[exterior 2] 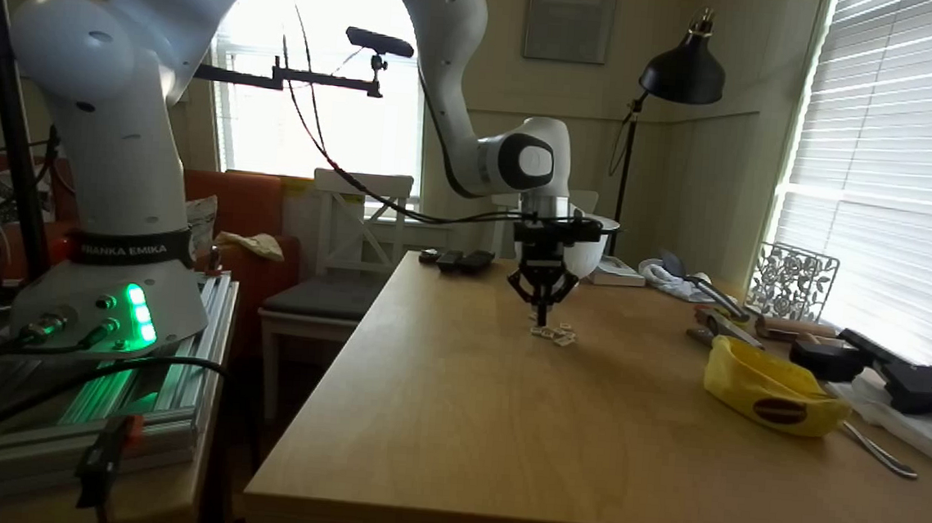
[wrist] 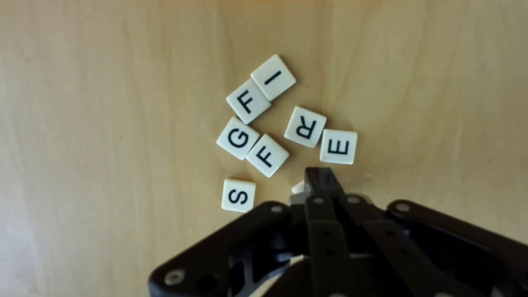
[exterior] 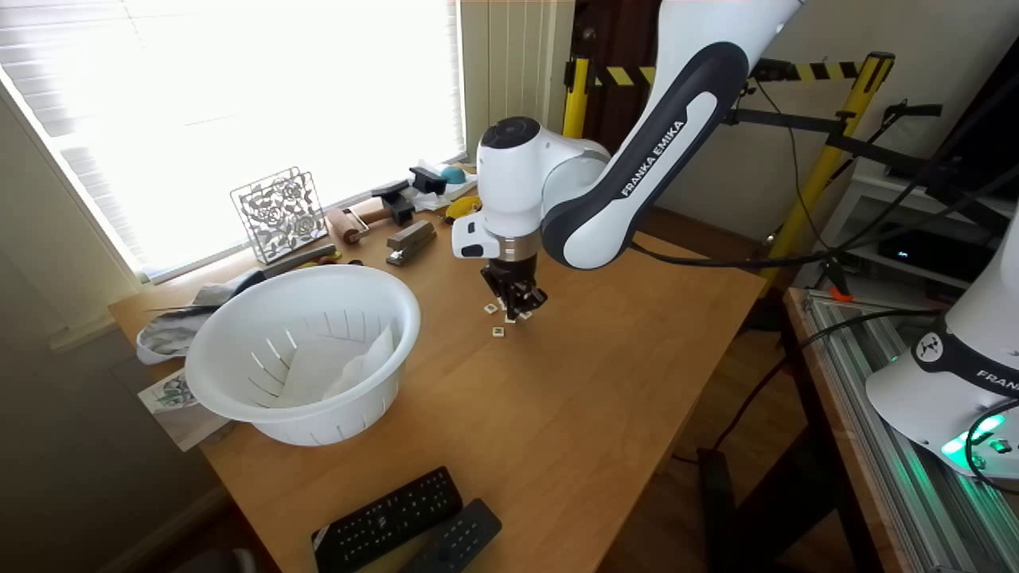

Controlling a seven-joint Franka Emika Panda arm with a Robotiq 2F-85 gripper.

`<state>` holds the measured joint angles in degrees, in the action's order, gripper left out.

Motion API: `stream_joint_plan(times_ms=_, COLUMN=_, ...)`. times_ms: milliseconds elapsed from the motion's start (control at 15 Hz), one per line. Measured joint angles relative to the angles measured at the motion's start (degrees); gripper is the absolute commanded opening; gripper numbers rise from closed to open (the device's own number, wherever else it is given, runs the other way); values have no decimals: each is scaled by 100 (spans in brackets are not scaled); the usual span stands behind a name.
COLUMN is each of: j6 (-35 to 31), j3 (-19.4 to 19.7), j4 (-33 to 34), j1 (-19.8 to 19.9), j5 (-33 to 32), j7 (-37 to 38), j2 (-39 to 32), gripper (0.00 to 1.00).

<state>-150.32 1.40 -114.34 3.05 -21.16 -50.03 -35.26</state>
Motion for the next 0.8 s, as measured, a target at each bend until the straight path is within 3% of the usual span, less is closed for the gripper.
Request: stream_joint_plan(times_ms=800, j6=-49, j3=-21, j4=153, j1=-7, j5=0, j7=53, j2=-96, gripper=0)
